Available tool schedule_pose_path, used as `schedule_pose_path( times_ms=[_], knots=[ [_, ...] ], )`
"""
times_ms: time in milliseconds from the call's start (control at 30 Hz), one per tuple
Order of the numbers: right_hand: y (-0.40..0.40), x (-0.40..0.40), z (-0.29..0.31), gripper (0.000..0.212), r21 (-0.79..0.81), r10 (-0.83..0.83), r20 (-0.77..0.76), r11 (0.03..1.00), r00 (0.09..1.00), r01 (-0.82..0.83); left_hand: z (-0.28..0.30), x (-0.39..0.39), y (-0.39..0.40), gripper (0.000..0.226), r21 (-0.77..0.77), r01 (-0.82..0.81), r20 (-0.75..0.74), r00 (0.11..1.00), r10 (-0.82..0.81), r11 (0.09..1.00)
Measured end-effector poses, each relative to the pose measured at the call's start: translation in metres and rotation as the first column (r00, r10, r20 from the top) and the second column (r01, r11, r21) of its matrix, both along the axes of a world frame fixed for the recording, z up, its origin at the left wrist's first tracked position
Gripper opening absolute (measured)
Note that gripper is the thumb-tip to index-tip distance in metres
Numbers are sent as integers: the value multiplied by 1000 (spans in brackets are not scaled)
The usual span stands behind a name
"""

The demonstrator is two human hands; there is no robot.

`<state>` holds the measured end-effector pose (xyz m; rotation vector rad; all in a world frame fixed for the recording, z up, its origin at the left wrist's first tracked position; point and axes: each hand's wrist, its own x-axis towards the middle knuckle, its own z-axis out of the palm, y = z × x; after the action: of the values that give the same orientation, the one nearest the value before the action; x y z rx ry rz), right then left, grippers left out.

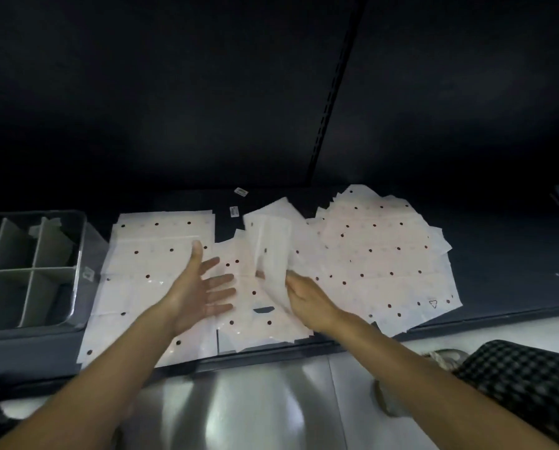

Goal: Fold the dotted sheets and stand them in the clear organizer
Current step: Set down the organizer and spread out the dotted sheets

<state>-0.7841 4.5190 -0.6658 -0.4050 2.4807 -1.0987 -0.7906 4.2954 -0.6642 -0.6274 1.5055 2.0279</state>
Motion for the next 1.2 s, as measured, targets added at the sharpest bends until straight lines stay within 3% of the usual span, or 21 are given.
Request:
schedule_pose_path(
  times_ms=[100,167,200,267,333,400,433,500,600,700,767,800,867,933,1000,1033,1133,1200],
  knots=[
    [-24,16,-11,38,286,421,-116,882,900,-375,7,-2,-23,73,13,-31,119,992,29,999],
    [-28,26,-20,37,311,563,-128,805,817,-506,1,3,-24,50,-120,-1,92,996,13,993],
    [-24,27,-22,35,280,563,-117,809,818,-517,-4,5,-24,44,-227,4,70,997,12,974],
    [-7,18,-26,42,160,349,-147,932,926,-325,-14,4,-28,67,-453,-5,-2,1000,4,892],
    [26,1,-33,42,113,-46,-214,991,976,72,-16,0,-40,75,-629,-98,-129,991,21,771],
    [71,-15,-43,53,261,-326,-260,883,909,391,-24,-6,-62,72,-728,-220,-249,967,48,649],
    [93,-19,-49,62,363,-399,-251,806,882,468,-29,-9,-75,69,-748,-273,-291,954,70,605],
    [129,-16,-62,73,529,-460,-202,692,865,492,-39,-12,-103,62,-767,-338,-343,934,96,546],
    [154,0,-76,58,498,-474,-200,704,858,505,-50,-15,-132,61,-835,-328,-355,935,22,441],
    [157,5,-74,35,357,-555,-303,688,775,632,-64,-10,-134,72,-947,-287,-321,883,-342,146],
    [155,2,-67,32,309,-633,-311,639,709,705,-68,0,-119,61,-955,-292,-255,714,-652,53],
    [154,0,-64,31,300,-651,-310,625,693,721,-69,8,-107,57,-979,-201,-161,649,-744,36],
    [150,-3,-58,29,261,-653,-330,631,682,731,-67,21,-89,88,-994,104,81,570,-818,-26],
    [140,-5,-47,26,143,-661,-322,673,677,725,-77,31,-84,101,-972,226,183,573,-799,-60],
    [121,-9,-33,24,-10,-660,-277,729,698,684,-73,34,-78,78,-972,236,134,636,-760,26],
    [108,-11,-26,23,-80,-648,-258,754,717,652,-67,34,-71,66,-968,214,49,673,-738,131],
    [56,-14,-9,23,-225,-555,-183,827,812,515,-33,26,-43,45,-779,146,-236,832,-502,609],
    [16,-9,-3,22,-291,-437,-113,873,892,391,-7,20,-24,49,-521,147,-272,905,-327,841]
  ],
)
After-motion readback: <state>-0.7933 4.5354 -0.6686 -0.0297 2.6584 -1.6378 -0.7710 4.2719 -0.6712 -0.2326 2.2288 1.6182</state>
